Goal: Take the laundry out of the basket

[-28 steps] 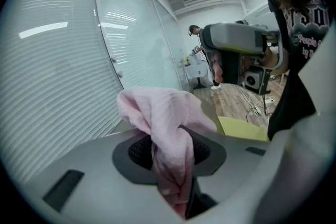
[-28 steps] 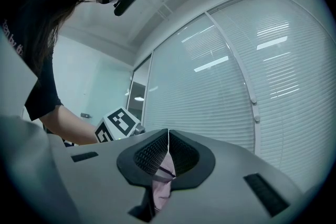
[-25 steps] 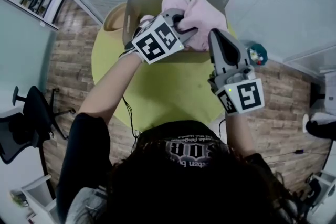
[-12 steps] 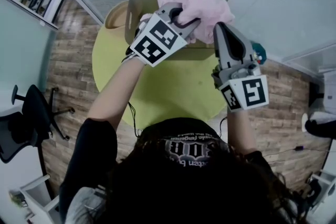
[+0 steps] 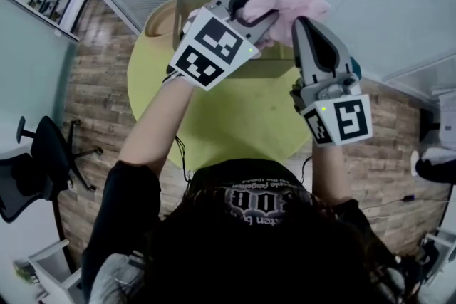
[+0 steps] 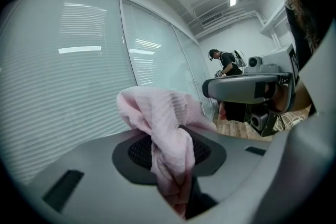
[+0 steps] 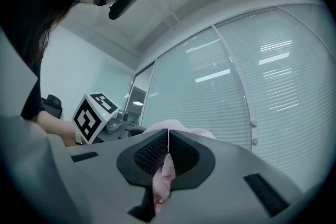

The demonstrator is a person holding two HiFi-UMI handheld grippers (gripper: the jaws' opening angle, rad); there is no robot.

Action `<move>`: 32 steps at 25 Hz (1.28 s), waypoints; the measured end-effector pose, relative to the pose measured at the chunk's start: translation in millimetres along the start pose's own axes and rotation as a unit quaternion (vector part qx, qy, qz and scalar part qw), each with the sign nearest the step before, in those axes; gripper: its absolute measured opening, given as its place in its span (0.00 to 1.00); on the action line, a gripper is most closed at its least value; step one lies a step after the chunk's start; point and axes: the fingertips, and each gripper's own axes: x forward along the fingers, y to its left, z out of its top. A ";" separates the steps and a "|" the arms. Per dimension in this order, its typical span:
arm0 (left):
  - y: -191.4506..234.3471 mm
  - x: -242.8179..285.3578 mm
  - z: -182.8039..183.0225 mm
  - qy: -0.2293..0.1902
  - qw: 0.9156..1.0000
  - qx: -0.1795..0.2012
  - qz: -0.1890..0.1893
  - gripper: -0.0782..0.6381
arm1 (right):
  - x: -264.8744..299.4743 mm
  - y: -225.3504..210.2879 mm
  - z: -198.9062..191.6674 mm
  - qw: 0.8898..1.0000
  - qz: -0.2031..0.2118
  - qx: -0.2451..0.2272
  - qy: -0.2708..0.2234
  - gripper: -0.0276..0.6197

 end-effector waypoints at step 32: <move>-56.1 -69.4 93.5 -0.069 0.997 0.011 0.012 0.27 | -69.7 21.3 59.8 0.999 -0.020 -0.022 -0.043 0.09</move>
